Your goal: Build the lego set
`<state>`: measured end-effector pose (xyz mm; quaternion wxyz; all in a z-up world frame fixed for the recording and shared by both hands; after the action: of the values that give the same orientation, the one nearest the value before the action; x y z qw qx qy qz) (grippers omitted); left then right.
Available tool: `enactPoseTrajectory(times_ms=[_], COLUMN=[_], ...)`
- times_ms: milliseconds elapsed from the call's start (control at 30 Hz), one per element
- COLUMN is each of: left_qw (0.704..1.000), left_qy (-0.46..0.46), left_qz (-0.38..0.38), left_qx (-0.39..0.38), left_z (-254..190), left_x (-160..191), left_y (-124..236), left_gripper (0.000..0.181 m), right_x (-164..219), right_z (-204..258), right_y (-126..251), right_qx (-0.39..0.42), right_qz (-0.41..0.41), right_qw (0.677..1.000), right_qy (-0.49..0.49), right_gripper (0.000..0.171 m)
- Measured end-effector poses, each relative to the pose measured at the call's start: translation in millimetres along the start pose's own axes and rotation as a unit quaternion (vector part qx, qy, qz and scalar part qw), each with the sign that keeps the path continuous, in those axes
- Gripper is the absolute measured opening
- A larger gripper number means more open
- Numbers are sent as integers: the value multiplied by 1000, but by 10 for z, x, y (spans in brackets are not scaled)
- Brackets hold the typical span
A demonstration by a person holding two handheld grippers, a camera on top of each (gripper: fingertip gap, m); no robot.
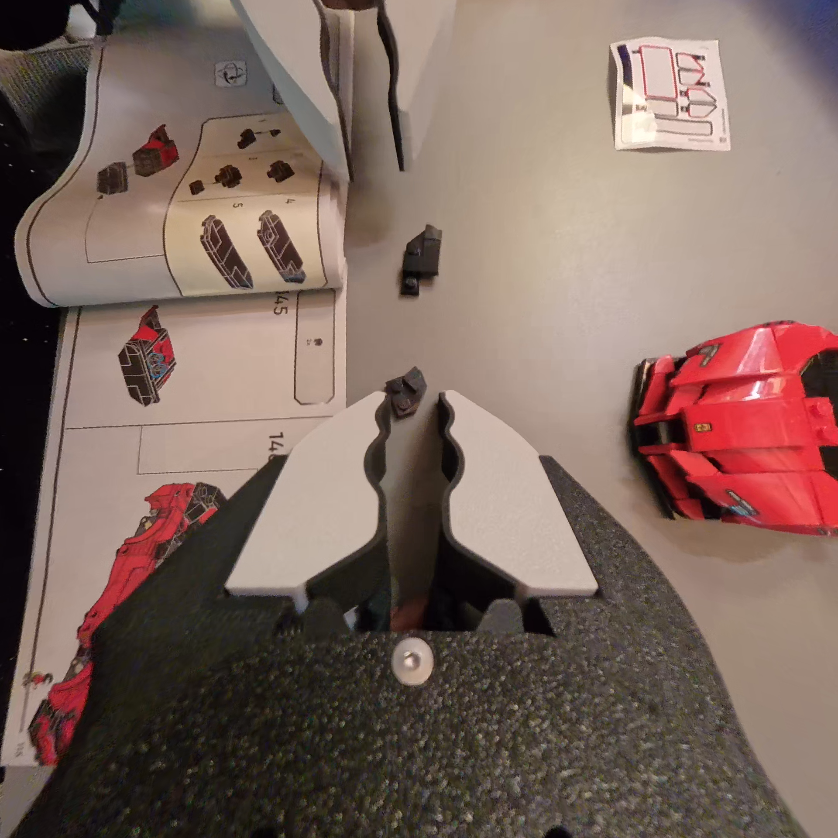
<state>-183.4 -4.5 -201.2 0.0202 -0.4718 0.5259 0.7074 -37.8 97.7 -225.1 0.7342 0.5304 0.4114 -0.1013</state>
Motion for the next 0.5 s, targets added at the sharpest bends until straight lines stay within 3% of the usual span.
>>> enactPoseTrajectory(times_ms=[333, 500], left_qw=[1000, 1000], left_qy=[1, 3], left_qz=[-2, -2], left_qx=[1, -4], left_z=[-25, -33], left_x=[-7, 10], left_y=[-28, 5], left_gripper=[19, 19], right_x=[-2, 50], right_z=[134, 5], right_y=[58, 103], right_qx=[-52, -5], right_qz=[-3, 22], right_qw=[998, 999], right_qy=[-47, -32], right_gripper=[17, 14])
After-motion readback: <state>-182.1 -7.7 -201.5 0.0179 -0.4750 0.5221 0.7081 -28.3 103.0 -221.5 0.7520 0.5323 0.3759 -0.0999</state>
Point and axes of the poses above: each gripper's, where its closed fingertips meet, y back along the fingers, x out of its underside, z = x × y across the jaws, the point moved 7 cm from there along y, back along the fingers, and after that the axes turned 4 degrees about -x, right-handed, at the moved point
